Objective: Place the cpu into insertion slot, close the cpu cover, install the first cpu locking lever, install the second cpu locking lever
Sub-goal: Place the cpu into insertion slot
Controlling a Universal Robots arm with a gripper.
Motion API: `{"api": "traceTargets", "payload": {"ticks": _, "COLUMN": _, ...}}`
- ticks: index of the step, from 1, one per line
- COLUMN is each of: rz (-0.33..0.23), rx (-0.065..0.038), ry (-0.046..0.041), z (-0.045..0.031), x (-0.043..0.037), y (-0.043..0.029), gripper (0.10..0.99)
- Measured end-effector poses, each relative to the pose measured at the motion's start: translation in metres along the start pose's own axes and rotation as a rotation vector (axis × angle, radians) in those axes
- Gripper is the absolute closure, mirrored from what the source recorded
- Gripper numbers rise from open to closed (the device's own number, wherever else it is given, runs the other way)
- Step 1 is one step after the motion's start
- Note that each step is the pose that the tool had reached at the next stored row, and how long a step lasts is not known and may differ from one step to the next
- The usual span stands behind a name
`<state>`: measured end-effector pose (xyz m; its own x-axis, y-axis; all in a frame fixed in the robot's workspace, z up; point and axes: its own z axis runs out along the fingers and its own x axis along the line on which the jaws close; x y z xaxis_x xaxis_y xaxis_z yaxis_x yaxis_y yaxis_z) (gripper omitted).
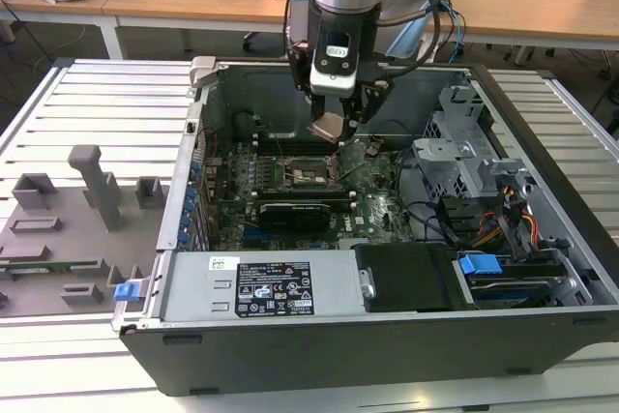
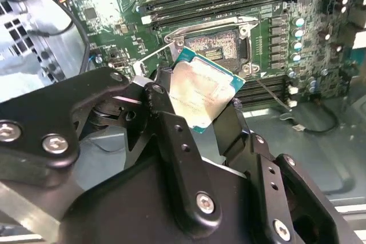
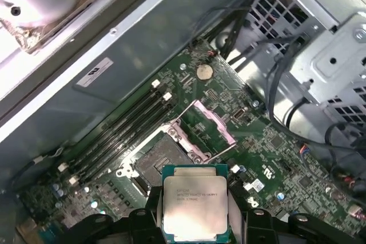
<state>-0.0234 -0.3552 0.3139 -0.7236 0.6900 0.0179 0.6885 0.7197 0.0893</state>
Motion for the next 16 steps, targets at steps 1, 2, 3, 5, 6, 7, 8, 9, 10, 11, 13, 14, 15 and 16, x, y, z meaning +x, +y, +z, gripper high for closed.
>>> {"api": "traceTargets", "payload": {"ticks": 1, "rz": 0.013, "rx": 0.0, "ry": -0.0011, "z": 0.0004, "x": 0.0, "y": 0.0, "gripper": 0.545}}
{"api": "traceTargets", "payload": {"ticks": 2, "rz": 0.038, "rx": -0.001, "ry": -0.0034, "z": 0.0012, "x": 0.0, "y": -0.0001, "gripper": 0.545}}
{"api": "traceTargets", "payload": {"ticks": 3, "rz": 0.052, "rx": -0.001, "ry": -0.0046, "z": 0.0016, "x": 0.0, "y": -0.0002, "gripper": 0.545}}
{"api": "traceTargets", "payload": {"ticks": 5, "rz": 0.085, "rx": -0.001, "ry": -0.0076, "z": 0.003, "x": -0.0001, "y": -0.0003, "gripper": 0.545}}
{"api": "traceTargets", "payload": {"ticks": 6, "rz": 0.116, "rx": -0.002, "ry": -0.0103, "z": 0.0047, "x": -0.0001, "y": -0.0004, "gripper": 0.545}}
{"api": "traceTargets", "payload": {"ticks": 7, "rz": 0.13, "rx": -0.002, "ry": -0.0117, "z": 0.0061, "x": -0.0001, "y": -0.0006, "gripper": 0.545}}
{"api": "traceTargets", "payload": {"ticks": 8, "rz": 0.138, "rx": -0.002, "ry": -0.0123, "z": 0.0072, "x": -0.0001, "y": -0.0007, "gripper": 0.545}}
{"api": "traceTargets", "payload": {"ticks": 9, "rz": 0.145, "rx": -0.002, "ry": -0.0129, "z": 0.0091, "x": -0.0002, "y": -0.0008, "gripper": 0.545}}
{"api": "traceTargets", "payload": {"ticks": 10, "rz": 0.146, "rx": -0.003, "ry": -0.0131, "z": 0.0112, "x": -0.0002, "y": -0.001, "gripper": 0.545}}
{"api": "traceTargets", "payload": {"ticks": 11, "rz": 0.155, "rx": -0.003, "ry": -0.0139, "z": 0.0124, "x": -0.0002, "y": -0.0011, "gripper": 0.545}}
{"api": "traceTargets", "payload": {"ticks": 13, "rz": 0.184, "rx": -0.003, "ry": -0.0164, "z": 0.0152, "x": -0.0002, "y": -0.0014, "gripper": 0.545}}
{"api": "traceTargets", "payload": {"ticks": 14, "rz": 0.204, "rx": -0.004, "ry": -0.0183, "z": 0.0175, "x": -0.0003, "y": -0.0016, "gripper": 0.545}}
{"api": "traceTargets", "payload": {"ticks": 15, "rz": 0.221, "rx": -0.004, "ry": -0.0197, "z": 0.0192, "x": -0.0003, "y": -0.0017, "gripper": 0.545}}
{"api": "traceTargets", "payload": {"ticks": 16, "rz": 0.249, "rx": -0.004, "ry": -0.0222, "z": 0.0221, "x": -0.0004, "y": -0.002, "gripper": 0.545}}
